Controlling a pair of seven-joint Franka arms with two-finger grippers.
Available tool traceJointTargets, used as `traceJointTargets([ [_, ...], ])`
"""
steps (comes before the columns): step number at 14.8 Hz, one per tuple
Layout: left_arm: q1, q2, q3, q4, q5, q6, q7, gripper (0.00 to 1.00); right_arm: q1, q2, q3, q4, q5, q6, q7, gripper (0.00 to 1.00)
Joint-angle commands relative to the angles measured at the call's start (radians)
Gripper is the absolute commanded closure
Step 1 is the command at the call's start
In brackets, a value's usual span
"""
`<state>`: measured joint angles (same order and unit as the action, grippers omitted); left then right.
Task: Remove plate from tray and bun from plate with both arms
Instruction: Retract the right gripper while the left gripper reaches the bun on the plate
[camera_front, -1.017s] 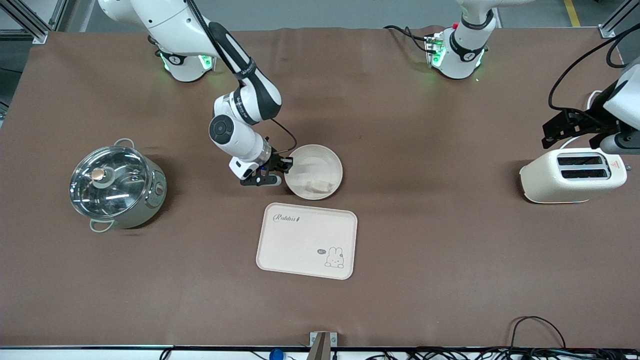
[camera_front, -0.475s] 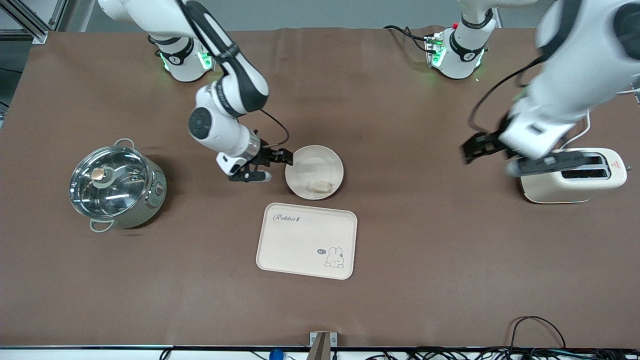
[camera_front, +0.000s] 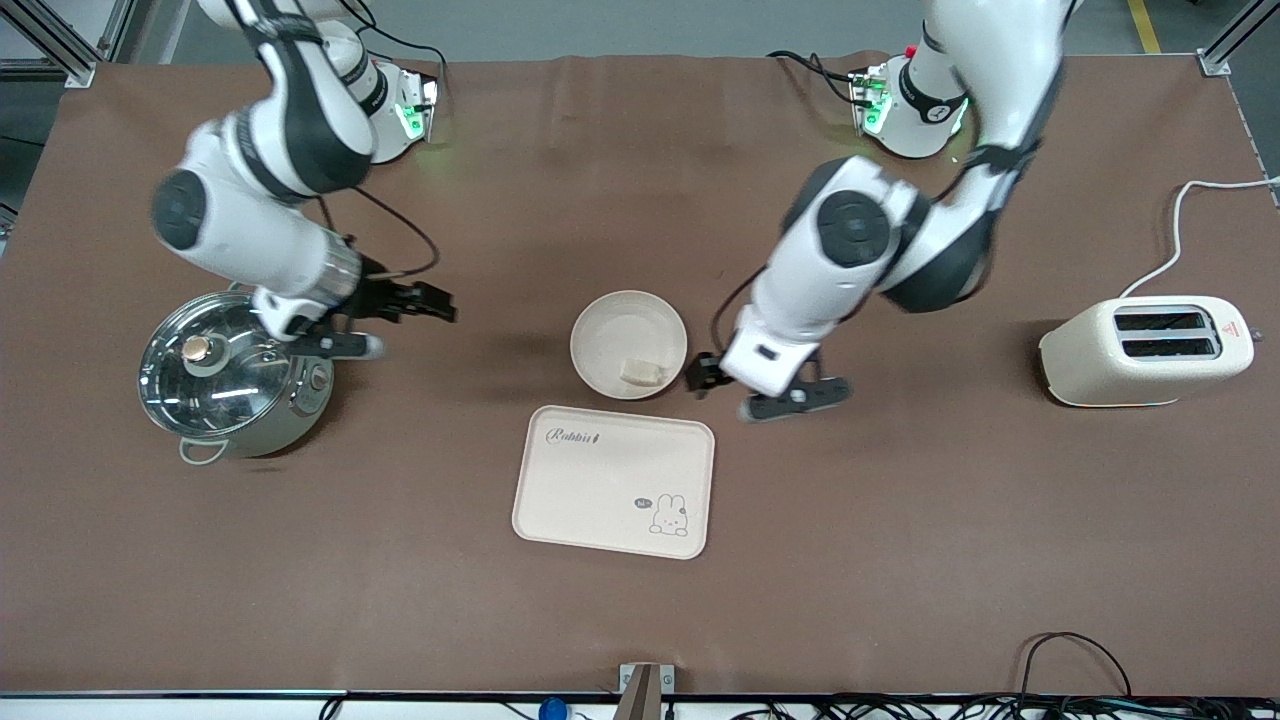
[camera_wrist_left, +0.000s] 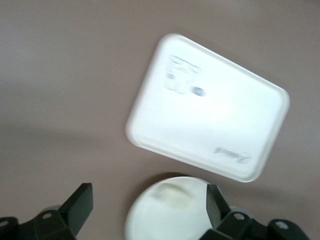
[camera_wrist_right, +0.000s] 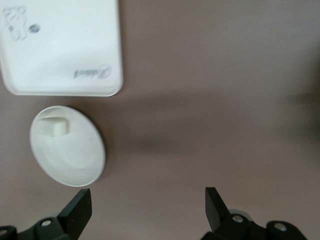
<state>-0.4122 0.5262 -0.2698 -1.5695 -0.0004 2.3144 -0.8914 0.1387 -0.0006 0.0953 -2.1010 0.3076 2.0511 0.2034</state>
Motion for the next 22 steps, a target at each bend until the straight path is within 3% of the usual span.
traceJointTargets([
  [1,-0.081,0.116,0.014,0.034,0.066,0.123,-0.049,0.0,-0.121,-0.104,0.02,0.021,-0.141,-0.112,-0.022,0.0],
  [3,-0.106,0.175,0.012,0.032,0.173,0.154,-0.07,0.0,-0.192,-0.098,0.02,0.164,-0.231,-0.257,-0.134,0.0],
  [5,-0.134,0.211,0.012,0.031,0.23,0.157,-0.137,0.0,-0.195,-0.095,-0.018,0.261,-0.301,-0.328,-0.174,0.0],
  [10,-0.187,0.244,0.011,0.028,0.246,0.175,-0.233,0.0,-0.2,-0.093,-0.101,0.459,-0.335,-0.471,-0.26,0.0],
  [13,-0.211,0.276,0.012,0.025,0.246,0.23,-0.264,0.0,-0.217,-0.09,-0.101,0.562,-0.378,-0.531,-0.269,0.0],
  [21,-0.2,0.305,0.029,0.022,0.304,0.26,-0.264,0.01,-0.205,-0.088,-0.097,0.561,-0.378,-0.545,-0.259,0.0],
  [22,-0.201,0.304,0.032,0.02,0.304,0.26,-0.265,0.07,-0.206,-0.087,-0.097,0.553,-0.377,-0.56,-0.256,0.0],
])
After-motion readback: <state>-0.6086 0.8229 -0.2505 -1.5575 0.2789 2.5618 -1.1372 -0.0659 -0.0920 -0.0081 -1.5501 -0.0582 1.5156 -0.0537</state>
